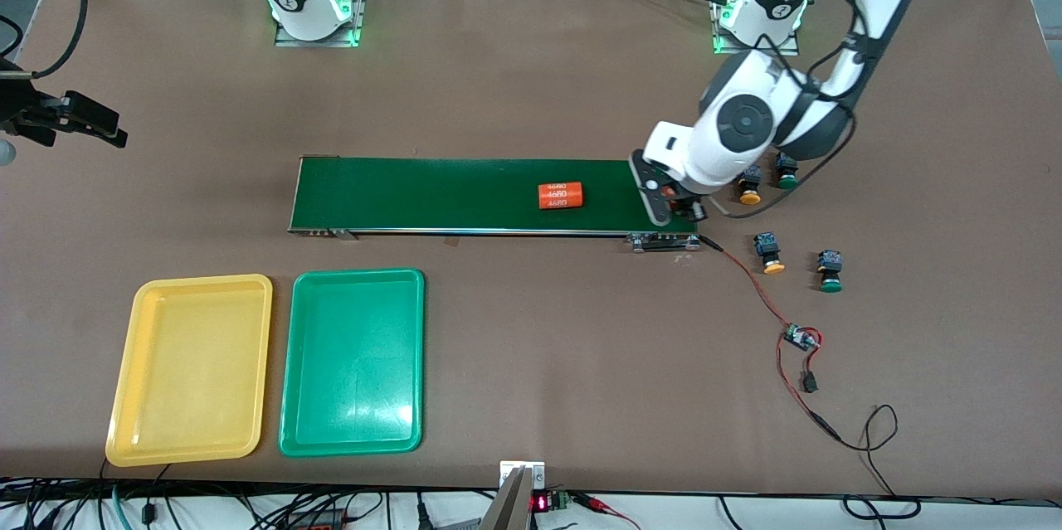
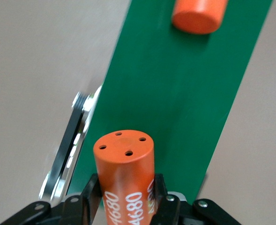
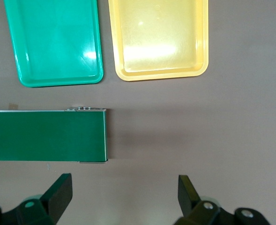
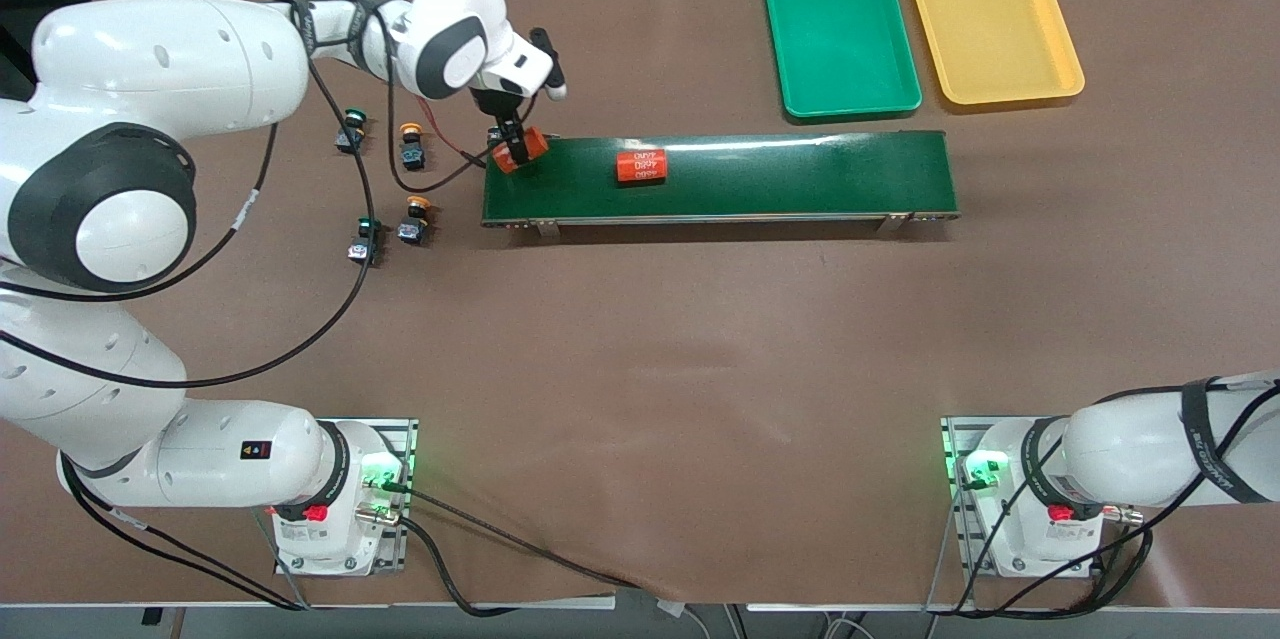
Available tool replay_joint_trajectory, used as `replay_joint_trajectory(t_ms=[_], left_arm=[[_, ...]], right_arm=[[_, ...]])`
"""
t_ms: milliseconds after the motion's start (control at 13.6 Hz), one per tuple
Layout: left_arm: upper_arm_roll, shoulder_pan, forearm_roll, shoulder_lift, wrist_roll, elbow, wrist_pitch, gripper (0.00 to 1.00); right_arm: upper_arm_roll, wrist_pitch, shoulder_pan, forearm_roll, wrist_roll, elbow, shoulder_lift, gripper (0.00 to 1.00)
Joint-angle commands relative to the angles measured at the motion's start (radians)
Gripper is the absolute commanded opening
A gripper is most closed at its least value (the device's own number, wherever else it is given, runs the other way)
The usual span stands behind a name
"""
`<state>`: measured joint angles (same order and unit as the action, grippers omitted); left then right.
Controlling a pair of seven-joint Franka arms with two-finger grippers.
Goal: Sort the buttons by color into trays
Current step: 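Place the second cylinder on the green belt with the left gripper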
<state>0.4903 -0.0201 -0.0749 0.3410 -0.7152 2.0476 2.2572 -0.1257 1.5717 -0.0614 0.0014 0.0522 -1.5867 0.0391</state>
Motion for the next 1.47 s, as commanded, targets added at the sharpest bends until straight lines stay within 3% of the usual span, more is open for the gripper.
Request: replay_joint_trajectory(t_ms=[0,73,147,513,733,1246,1393], left_arm=[[0.023,-0.027,0.004,-0.005,-0.05,0.026,0.025,0.3],[0.025,-0.027,0.003,-0.004,-0.05,0.028,0.03,0.9],[0.027,-0.027,0.003,-0.008,-0.049,0.026,0.03,1.0],[-0.004,-0.014,0.021,-0.103,-0.008,0.016,-0.046,1.0],[-0.114,-0.014,0.061,-0.134,0.21,0.016,-0.117,1.0],[-0.268,-0.014,0.067,-0.113,0.82,0.048,-0.225,1.0],[-0.35,-0.02,0.063,-0.07,0.861,0.051,-0.217,1.0]], right_arm=[[0.0,-0.001,-0.006,-0.003,0.006,0.008,0.008,1.0],[-0.002,-0.002,-0.006,-0.003,0.006,0.01,0.008,1.0],[-0.002,-0.001,-0.005,-0.003,0.006,0.008,0.008,1.0],[-0.002,0.001,-0.001,-0.003,0.006,0.008,0.008,1.0],[-0.002,-0.002,-0.003,-0.003,0.008,0.008,0.01,1.0],[-0.002,-0.002,-0.005,-0.001,0.008,0.008,0.018,1.0],[-0.002,-0.004,-0.005,0.0,0.008,0.01,0.018,1.0]])
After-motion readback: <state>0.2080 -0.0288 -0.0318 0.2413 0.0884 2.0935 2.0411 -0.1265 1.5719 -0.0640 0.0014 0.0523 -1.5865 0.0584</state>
